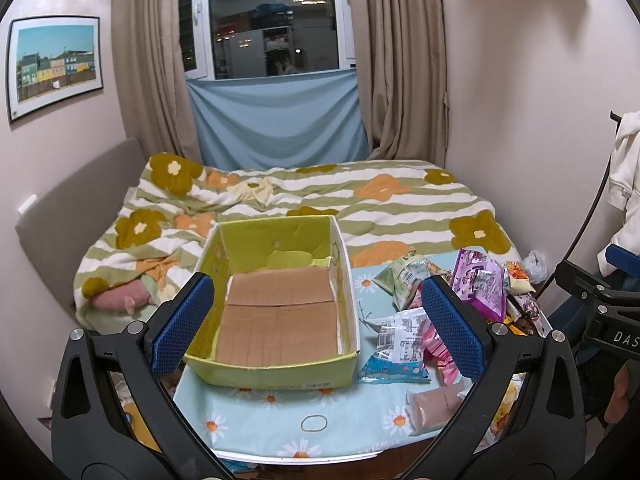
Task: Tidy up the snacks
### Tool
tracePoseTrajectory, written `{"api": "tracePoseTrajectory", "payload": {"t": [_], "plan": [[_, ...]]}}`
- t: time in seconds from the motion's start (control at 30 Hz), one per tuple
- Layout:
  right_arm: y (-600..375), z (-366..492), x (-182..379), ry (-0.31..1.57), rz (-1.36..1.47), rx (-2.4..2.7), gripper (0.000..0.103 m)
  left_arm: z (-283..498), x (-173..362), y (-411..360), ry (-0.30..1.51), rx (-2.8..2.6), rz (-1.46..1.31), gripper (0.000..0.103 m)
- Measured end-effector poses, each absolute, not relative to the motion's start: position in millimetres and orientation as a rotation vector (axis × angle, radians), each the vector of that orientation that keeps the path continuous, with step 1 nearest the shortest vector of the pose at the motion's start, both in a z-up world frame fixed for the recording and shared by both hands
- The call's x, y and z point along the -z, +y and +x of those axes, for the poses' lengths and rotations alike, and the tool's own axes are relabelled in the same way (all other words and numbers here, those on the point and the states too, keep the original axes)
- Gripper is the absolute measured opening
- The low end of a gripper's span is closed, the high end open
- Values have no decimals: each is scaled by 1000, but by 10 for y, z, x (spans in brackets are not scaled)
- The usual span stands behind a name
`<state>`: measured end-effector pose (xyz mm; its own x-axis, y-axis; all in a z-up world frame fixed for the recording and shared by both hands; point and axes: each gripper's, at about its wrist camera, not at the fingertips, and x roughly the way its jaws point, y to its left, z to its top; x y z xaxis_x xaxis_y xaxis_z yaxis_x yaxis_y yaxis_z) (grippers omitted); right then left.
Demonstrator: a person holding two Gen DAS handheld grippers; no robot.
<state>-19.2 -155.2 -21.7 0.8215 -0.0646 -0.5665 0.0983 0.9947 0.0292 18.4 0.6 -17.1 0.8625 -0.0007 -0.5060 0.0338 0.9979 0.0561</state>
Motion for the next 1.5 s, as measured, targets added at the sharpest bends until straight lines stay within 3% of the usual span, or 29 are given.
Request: {"api": "tracePoseTrajectory", "payload": {"t": [1.2,1.5], "plan": [[-1567,-180,188,600,57,85,103,207,217,16,536,28,72,103],[-1944,-261,157,628,75,137,103,252,430,-303,665,213,89,103]]}}
